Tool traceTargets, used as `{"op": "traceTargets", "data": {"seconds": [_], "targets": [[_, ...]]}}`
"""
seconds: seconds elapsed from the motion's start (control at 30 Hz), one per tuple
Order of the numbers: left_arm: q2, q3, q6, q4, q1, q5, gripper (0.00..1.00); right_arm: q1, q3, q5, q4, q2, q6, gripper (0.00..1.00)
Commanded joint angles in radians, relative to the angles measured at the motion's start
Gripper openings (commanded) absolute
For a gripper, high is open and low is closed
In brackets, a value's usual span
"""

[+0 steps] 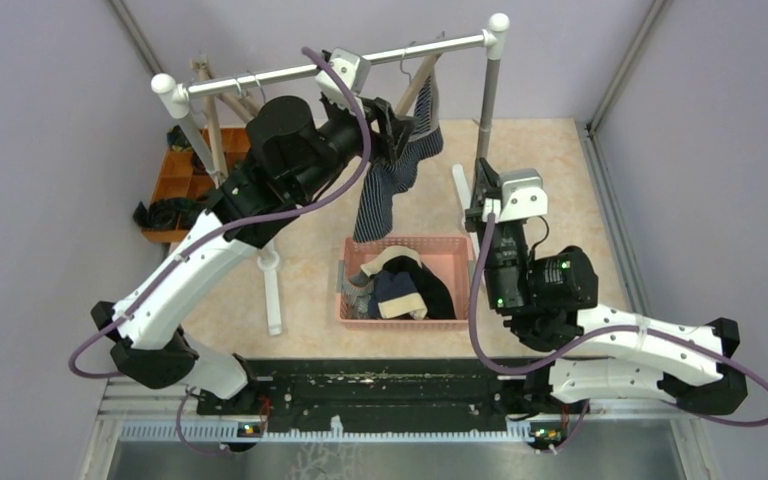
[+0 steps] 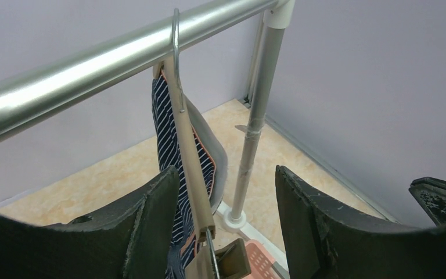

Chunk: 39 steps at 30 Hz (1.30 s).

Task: Remove the underwear clipped to the hanger
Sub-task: Pick up the hanger from the clothesline.

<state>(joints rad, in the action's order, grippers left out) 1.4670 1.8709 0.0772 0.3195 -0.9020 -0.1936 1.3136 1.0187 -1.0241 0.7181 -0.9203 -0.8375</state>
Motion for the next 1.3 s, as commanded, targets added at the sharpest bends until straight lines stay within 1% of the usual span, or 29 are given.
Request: {"op": "traceTargets", "data": {"seconds": [0.0, 0.2, 0.37, 0.43, 0.53, 0.57, 0.73, 0.9, 0.97, 1.03, 1.1, 1.17, 1.2, 1.27], "targets": [[0.004, 0.021, -0.050, -0.032, -0.012, -0.080, 0.67, 0.007, -0.001, 0.001, 0.037, 0.017, -0.012, 0.00], [0.038, 0.015, -0.063, -0.048, -0.012, -0.104, 0.67, 0.007, -0.015, 0.015, 0.034, 0.020, -0.003, 0.00], [0.062, 0.015, -0.057, -0.055, -0.015, -0.109, 0.64, 0.007, -0.029, 0.019, 0.041, 0.021, -0.009, 0.00], [0.069, 0.015, -0.058, -0.056, -0.018, -0.119, 0.61, 0.008, -0.032, 0.021, 0.040, 0.023, -0.009, 0.00], [0.078, 0.016, -0.068, -0.056, -0.026, -0.149, 0.50, 0.008, -0.039, 0.024, 0.041, 0.031, -0.007, 0.00], [0.080, 0.017, -0.071, -0.054, -0.027, -0.160, 0.48, 0.007, -0.044, 0.027, 0.041, 0.035, -0.004, 0.00], [0.105, 0.029, -0.083, -0.048, -0.028, -0.193, 0.50, 0.007, -0.064, 0.048, 0.037, 0.054, 0.020, 0.00], [0.144, 0.052, -0.098, -0.033, -0.028, -0.213, 0.49, 0.007, -0.072, 0.056, 0.032, 0.062, 0.021, 0.00], [0.157, 0.056, -0.101, -0.034, -0.029, -0.219, 0.48, 0.007, -0.079, 0.062, 0.031, 0.067, 0.024, 0.00], [0.169, 0.060, -0.108, -0.033, -0.029, -0.227, 0.39, 0.007, -0.084, 0.069, 0.032, 0.072, 0.026, 0.00], [0.176, 0.060, -0.110, -0.035, -0.028, -0.238, 0.22, 0.007, -0.091, 0.071, 0.039, 0.074, 0.020, 0.00], [0.171, 0.042, -0.112, -0.055, -0.029, -0.248, 0.08, 0.007, -0.097, 0.074, 0.046, 0.075, 0.015, 0.00], [0.162, 0.021, -0.115, -0.080, -0.028, -0.248, 0.04, 0.007, -0.100, 0.075, 0.049, 0.075, 0.013, 0.00], [0.133, -0.034, -0.115, -0.147, -0.029, -0.254, 0.00, 0.007, -0.104, 0.076, 0.040, 0.076, 0.021, 0.00]]}}
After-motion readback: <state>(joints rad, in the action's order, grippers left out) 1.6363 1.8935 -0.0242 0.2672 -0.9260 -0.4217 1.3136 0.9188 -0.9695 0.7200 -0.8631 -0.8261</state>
